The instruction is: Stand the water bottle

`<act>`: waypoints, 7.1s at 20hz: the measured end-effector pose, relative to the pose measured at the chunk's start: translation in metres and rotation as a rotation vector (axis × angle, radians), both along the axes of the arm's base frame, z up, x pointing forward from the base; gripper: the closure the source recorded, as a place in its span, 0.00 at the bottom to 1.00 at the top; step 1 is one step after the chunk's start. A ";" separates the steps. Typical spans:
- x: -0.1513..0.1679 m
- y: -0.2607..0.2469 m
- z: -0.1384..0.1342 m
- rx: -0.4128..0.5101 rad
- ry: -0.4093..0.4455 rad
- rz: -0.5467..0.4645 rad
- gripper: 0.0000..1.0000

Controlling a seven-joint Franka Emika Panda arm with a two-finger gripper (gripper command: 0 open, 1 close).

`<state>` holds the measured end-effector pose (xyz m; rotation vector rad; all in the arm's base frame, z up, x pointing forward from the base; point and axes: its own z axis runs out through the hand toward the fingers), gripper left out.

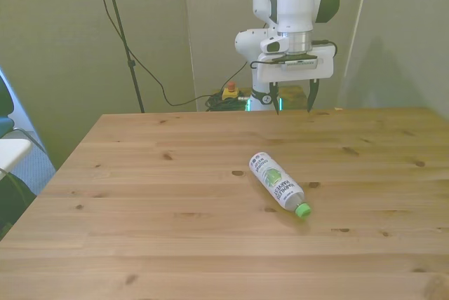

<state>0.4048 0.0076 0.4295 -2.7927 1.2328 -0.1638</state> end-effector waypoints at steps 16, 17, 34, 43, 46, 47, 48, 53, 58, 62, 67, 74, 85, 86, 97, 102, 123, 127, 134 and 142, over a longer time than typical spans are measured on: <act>0.123 -0.021 0.053 -0.194 -0.094 0.053 0.00; 0.135 -0.026 0.054 -0.210 -0.098 0.056 0.00; 0.278 -0.011 -0.016 -0.276 -0.099 0.132 0.00; 0.300 -0.013 -0.057 -0.312 -0.062 0.132 0.00; 0.301 -0.019 -0.061 -0.319 -0.055 0.125 1.00; 0.301 -0.020 -0.063 -0.320 -0.052 0.124 1.00; 0.302 -0.021 -0.065 -0.320 -0.050 0.123 1.00; 0.302 -0.025 -0.068 -0.324 -0.044 0.118 1.00; 0.302 -0.028 -0.068 -0.326 -0.043 0.114 1.00; 0.302 -0.034 -0.067 -0.324 -0.042 0.102 1.00; 0.303 -0.053 -0.068 -0.311 -0.033 0.068 1.00; 0.304 -0.066 -0.062 -0.238 0.017 -0.038 1.00; 0.287 0.017 0.067 -0.215 -0.307 -0.375 1.00; 0.255 0.033 0.075 -0.219 -0.341 -0.387 1.00; 0.281 0.009 0.031 -0.402 -0.670 -0.604 1.00; 0.302 0.032 0.026 -0.512 -0.868 -0.700 1.00; 0.326 0.049 -0.020 -0.649 -1.017 -0.784 0.00; 0.326 0.050 -0.021 -0.654 -1.017 -0.787 0.00; 0.325 0.049 -0.023 -0.667 -1.012 -0.795 0.00; 0.325 0.046 -0.024 -0.673 -1.010 -0.800 0.00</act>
